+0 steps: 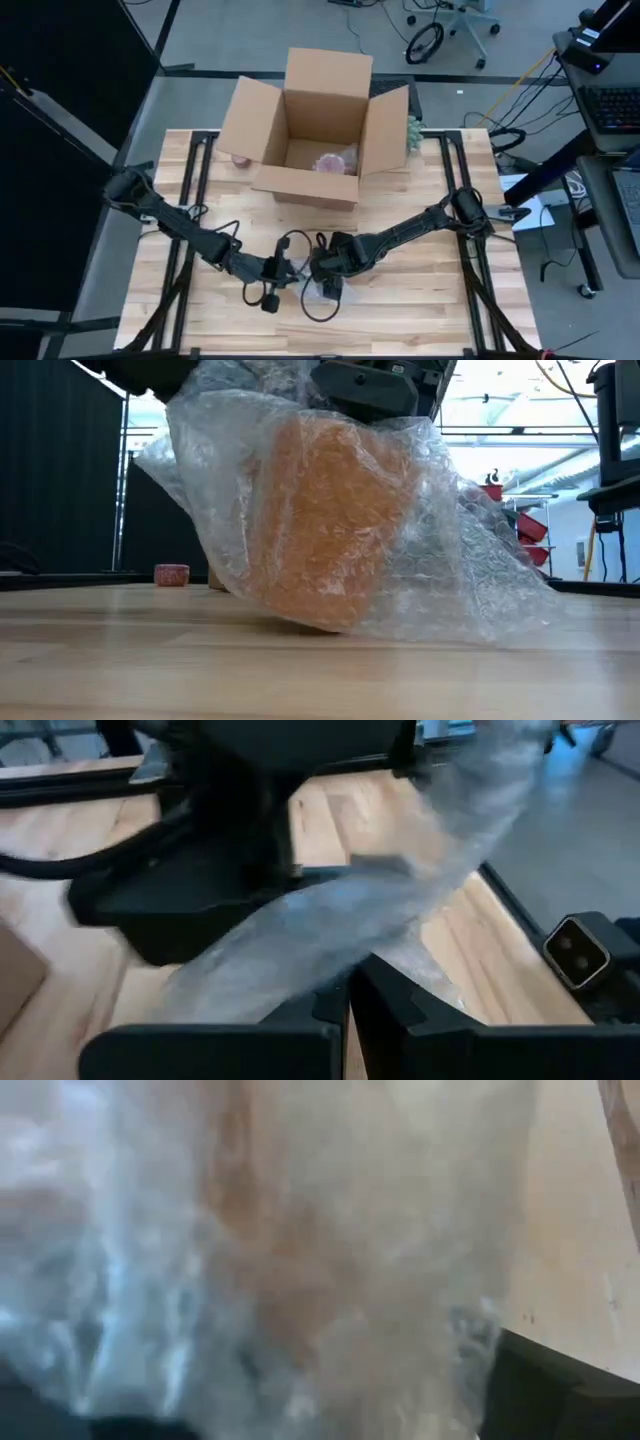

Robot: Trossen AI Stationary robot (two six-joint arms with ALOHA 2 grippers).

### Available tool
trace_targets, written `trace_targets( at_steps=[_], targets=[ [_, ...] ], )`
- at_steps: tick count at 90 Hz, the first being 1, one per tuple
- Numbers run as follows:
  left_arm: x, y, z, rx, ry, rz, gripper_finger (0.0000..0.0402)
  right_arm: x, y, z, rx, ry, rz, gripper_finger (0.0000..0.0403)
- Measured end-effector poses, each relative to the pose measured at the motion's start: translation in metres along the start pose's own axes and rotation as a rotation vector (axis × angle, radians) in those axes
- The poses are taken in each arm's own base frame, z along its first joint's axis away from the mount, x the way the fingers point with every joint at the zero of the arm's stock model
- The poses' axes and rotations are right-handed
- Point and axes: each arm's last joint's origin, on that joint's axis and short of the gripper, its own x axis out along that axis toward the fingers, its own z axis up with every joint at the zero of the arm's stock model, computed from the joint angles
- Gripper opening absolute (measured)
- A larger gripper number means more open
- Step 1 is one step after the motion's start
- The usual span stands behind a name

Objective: Wrap mug
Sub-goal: Wrap the orange cup with bubble wrap

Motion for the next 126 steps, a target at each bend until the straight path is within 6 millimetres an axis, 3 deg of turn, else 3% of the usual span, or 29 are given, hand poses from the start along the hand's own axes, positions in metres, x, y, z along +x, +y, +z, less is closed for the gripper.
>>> trace_targets(
  at_steps=[39, 60, 82, 101, 113, 126],
  targets=[
    [0.034, 0.005, -0.011, 0.024, 0.031, -0.085, 0.0000, 0.000, 0.002, 0.003, -0.006, -0.030, 0.020, 0.0276],
    [0.038, 0.005, -0.023, -0.005, 0.124, -0.079, 0.0000, -0.007, 0.003, 0.003, 0.010, -0.002, 0.076, 0.0276],
    [0.038, 0.005, -0.023, -0.007, 0.125, -0.075, 0.0000, -0.051, -0.002, 0.003, 0.028, -0.016, 0.109, 0.0276],
    [0.038, 0.005, -0.023, -0.007, 0.124, -0.074, 0.0000, -0.083, -0.005, 0.015, 0.052, -0.195, 0.105, 0.0276],
    [0.038, 0.005, -0.023, -0.007, 0.126, -0.074, 0.0000, -0.080, 0.001, 0.027, 0.050, -0.301, 0.169, 0.0276],
    [0.038, 0.004, -0.024, -0.009, 0.132, -0.076, 0.0000, -0.050, 0.007, 0.021, 0.037, -0.207, 0.175, 0.0276]
  ],
)
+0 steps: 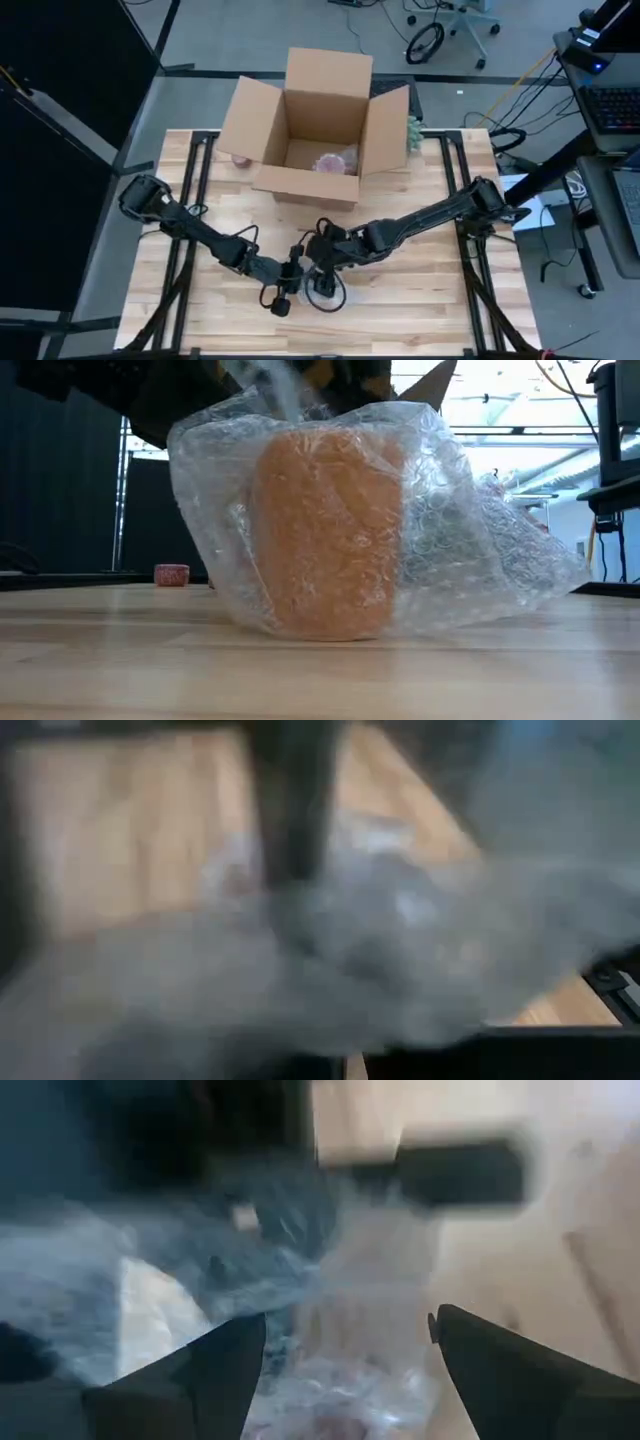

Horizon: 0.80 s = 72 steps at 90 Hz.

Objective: Wrap mug
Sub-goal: Wrap the orange cup with bubble wrap

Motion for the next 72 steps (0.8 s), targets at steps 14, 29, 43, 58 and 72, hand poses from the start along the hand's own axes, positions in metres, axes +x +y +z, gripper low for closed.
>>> trace_targets(
  at_steps=[14, 29, 43, 58, 72],
  targets=[
    [0.000, 0.000, 0.001, 0.001, -0.008, 0.001, 0.0000, 0.016, -0.011, -0.023, 0.006, 0.197, -0.120, 0.0276],
    [0.000, 0.000, 0.004, 0.002, -0.006, 0.002, 0.0000, 0.017, -0.011, -0.026, 0.004, 0.213, -0.158, 0.0276],
    [0.001, 0.000, 0.007, 0.001, -0.011, 0.002, 0.0000, 0.045, -0.014, -0.035, 0.007, 0.237, -0.192, 0.0276],
    [0.001, -0.001, 0.007, 0.001, -0.009, 0.002, 0.0000, 0.069, -0.018, -0.046, 0.022, 0.317, -0.171, 0.0276],
    [0.001, -0.001, 0.008, 0.001, -0.013, 0.001, 0.0000, 0.051, -0.015, -0.039, 0.027, 0.294, -0.132, 0.0276]
  ],
)
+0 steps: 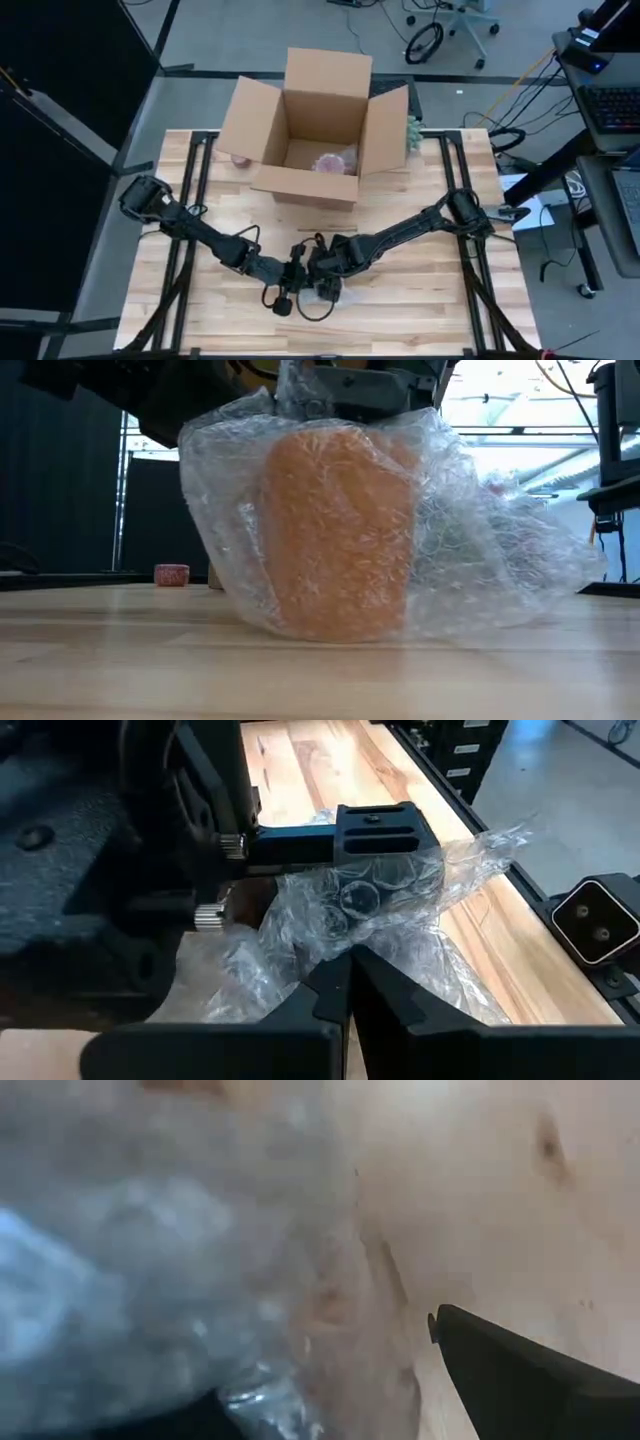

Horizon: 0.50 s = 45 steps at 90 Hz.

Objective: Wrap mug
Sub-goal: Wrap the orange cup with bubble wrap

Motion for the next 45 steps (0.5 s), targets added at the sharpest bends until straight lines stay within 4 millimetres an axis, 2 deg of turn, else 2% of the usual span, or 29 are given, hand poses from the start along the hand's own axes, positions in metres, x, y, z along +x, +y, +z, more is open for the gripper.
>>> trace_targets(
  at_steps=[21, 38, 45],
  targets=[
    [0.000, 0.000, 0.000, 0.002, 0.000, -0.001, 0.0000, -0.059, 0.000, 0.001, -0.019, -0.084, 0.051, 0.0276],
    [0.000, 0.000, 0.000, 0.001, -0.001, -0.001, 0.0000, -0.080, 0.000, 0.005, -0.009, -0.170, 0.087, 0.0276],
    [0.000, 0.000, 0.000, 0.001, -0.001, -0.001, 0.0000, -0.084, 0.002, 0.009, -0.004, -0.223, 0.090, 0.0276]
  ],
)
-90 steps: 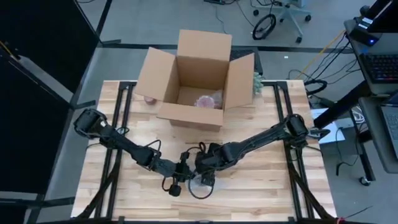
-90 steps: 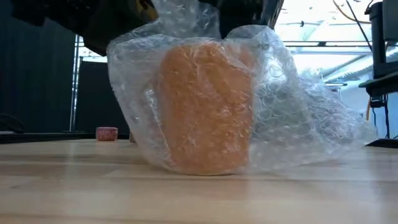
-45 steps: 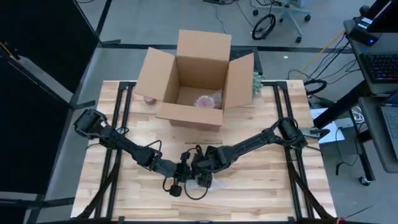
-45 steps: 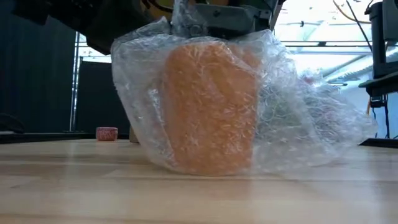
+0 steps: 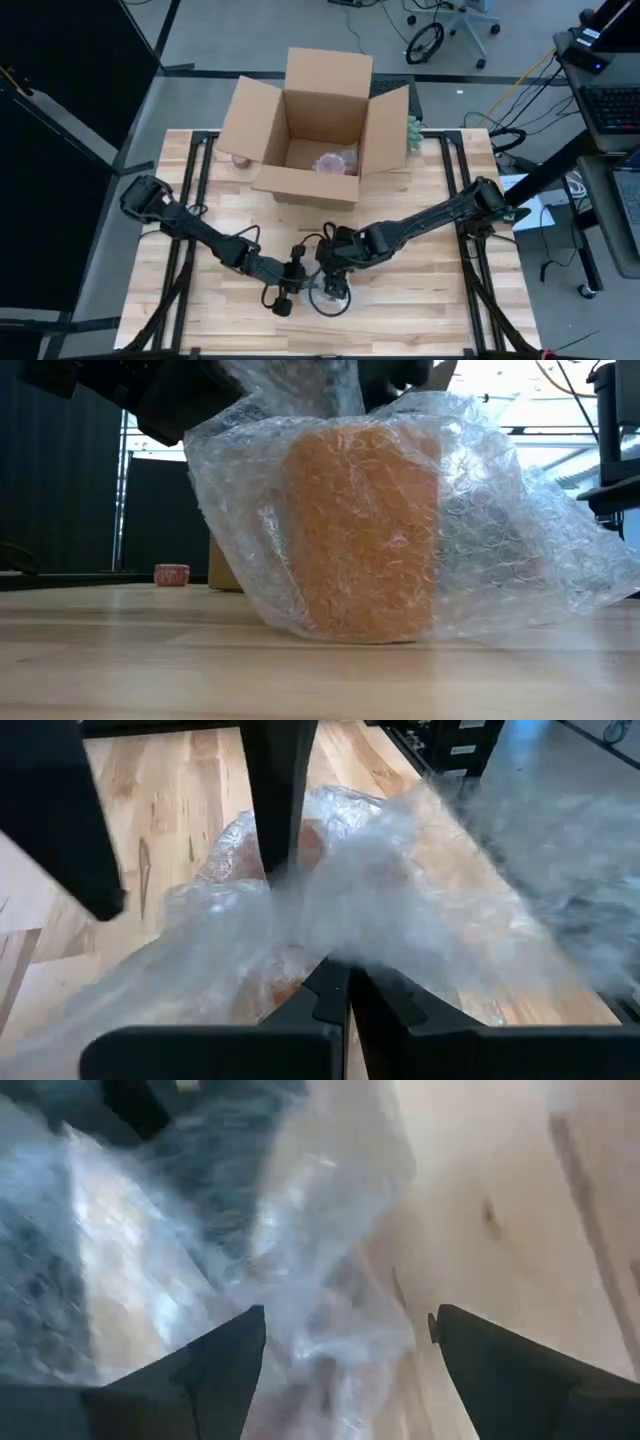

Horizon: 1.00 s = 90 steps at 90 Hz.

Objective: Wrap mug
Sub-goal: Wrap the orange cup with bubble wrap

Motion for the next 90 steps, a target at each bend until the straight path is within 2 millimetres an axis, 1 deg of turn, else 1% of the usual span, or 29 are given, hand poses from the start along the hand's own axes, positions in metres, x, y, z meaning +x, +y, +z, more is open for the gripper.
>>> trace_targets(
  at_steps=[20, 28, 35, 47, 55, 68, 81, 85, 90],
  targets=[
    [0.000, 0.000, 0.000, -0.001, -0.001, 0.000, 0.0000, 0.003, 0.002, 0.004, -0.009, -0.043, 0.009, 0.0276],
    [0.000, 0.000, 0.000, -0.001, -0.001, -0.001, 0.0000, 0.003, 0.003, 0.007, -0.012, -0.090, 0.002, 0.0276],
    [0.000, 0.000, 0.000, -0.001, -0.001, -0.001, 0.0000, 0.009, 0.005, 0.004, -0.018, -0.085, -0.016, 0.0276],
    [0.000, 0.000, 0.000, -0.002, -0.002, -0.001, 0.0000, 0.028, 0.006, -0.014, -0.026, 0.066, -0.055, 0.0276],
    [0.000, 0.000, 0.000, -0.002, -0.003, -0.001, 0.0000, 0.035, 0.008, -0.025, -0.031, 0.146, -0.070, 0.0276],
    [0.000, 0.000, 0.000, -0.002, -0.003, -0.001, 0.0000, 0.051, 0.010, -0.032, -0.031, 0.179, -0.089, 0.0276],
    [0.000, 0.000, -0.001, -0.002, 0.008, 0.000, 0.0000, 0.084, 0.002, -0.040, -0.018, 0.244, -0.122, 0.0276],
    [0.000, 0.000, -0.001, -0.005, 0.012, 0.000, 0.0000, 0.092, -0.002, -0.042, -0.010, 0.267, -0.127, 0.0276],
    [0.000, 0.000, -0.002, -0.017, 0.019, 0.001, 0.0000, 0.096, -0.003, -0.043, -0.007, 0.275, -0.135, 0.0276]
  ],
)
